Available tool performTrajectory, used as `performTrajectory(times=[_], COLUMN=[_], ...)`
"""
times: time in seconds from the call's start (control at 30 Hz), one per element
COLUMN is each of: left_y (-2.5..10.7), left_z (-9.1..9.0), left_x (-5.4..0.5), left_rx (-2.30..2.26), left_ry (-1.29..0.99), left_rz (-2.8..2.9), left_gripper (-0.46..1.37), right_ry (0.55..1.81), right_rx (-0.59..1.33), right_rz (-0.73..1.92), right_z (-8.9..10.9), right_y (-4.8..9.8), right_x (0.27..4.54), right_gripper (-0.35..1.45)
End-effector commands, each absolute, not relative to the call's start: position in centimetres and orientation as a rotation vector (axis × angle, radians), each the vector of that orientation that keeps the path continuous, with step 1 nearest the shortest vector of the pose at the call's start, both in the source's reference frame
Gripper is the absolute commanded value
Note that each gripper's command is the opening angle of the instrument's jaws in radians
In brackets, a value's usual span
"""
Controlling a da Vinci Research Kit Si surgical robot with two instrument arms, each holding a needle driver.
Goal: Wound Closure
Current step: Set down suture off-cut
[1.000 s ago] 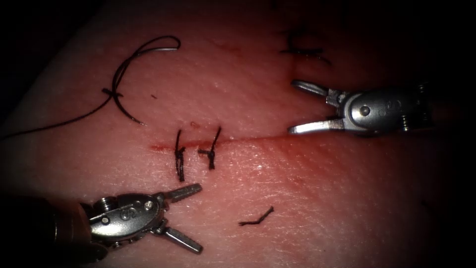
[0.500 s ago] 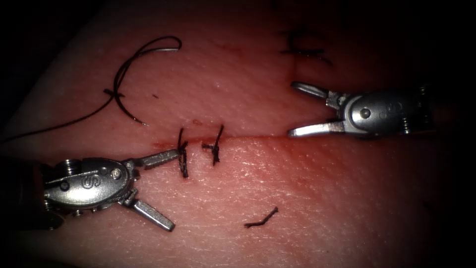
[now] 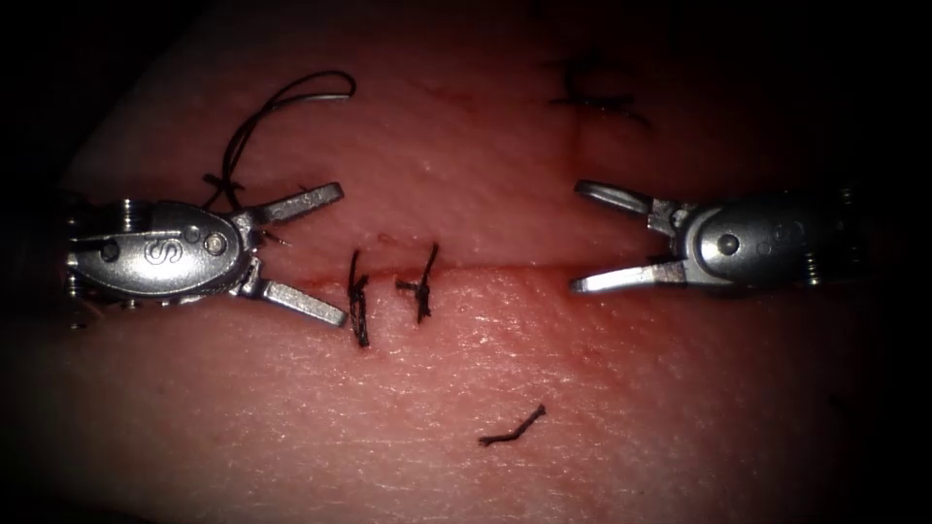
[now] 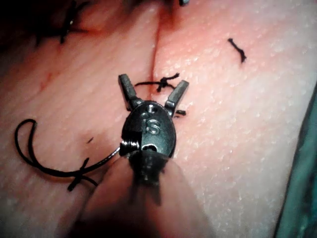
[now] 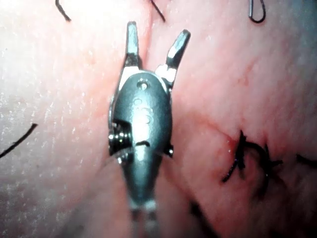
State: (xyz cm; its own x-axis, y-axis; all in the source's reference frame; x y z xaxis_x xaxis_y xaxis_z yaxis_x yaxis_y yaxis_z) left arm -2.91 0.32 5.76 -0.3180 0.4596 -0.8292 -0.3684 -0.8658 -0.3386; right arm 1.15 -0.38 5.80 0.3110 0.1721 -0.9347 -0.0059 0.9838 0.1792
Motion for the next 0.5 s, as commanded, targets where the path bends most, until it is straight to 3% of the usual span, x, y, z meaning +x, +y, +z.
performTrajectory(times=[0.03, 0.13, 0.5], left_y=[0.31, 0.29, 0.21], left_z=[5.74, 5.70, 5.56], left_x=[-2.90, -2.88, -2.85], left_rx=[-1.396, -1.344, -1.184], left_ry=[-0.093, -0.026, 0.113], left_rz=[2.199, 2.213, 2.367], left_gripper=[0.52, 0.41, 0.63], right_ry=[1.248, 1.243, 1.219], right_rx=[0.160, 0.162, 0.175], right_rz=[0.112, 0.110, 0.097], right_z=[5.79, 5.77, 5.76], right_y=[-0.39, -0.40, -0.43], right_x=[1.15, 1.15, 1.16], right_gripper=[1.24, 1.24, 1.20])
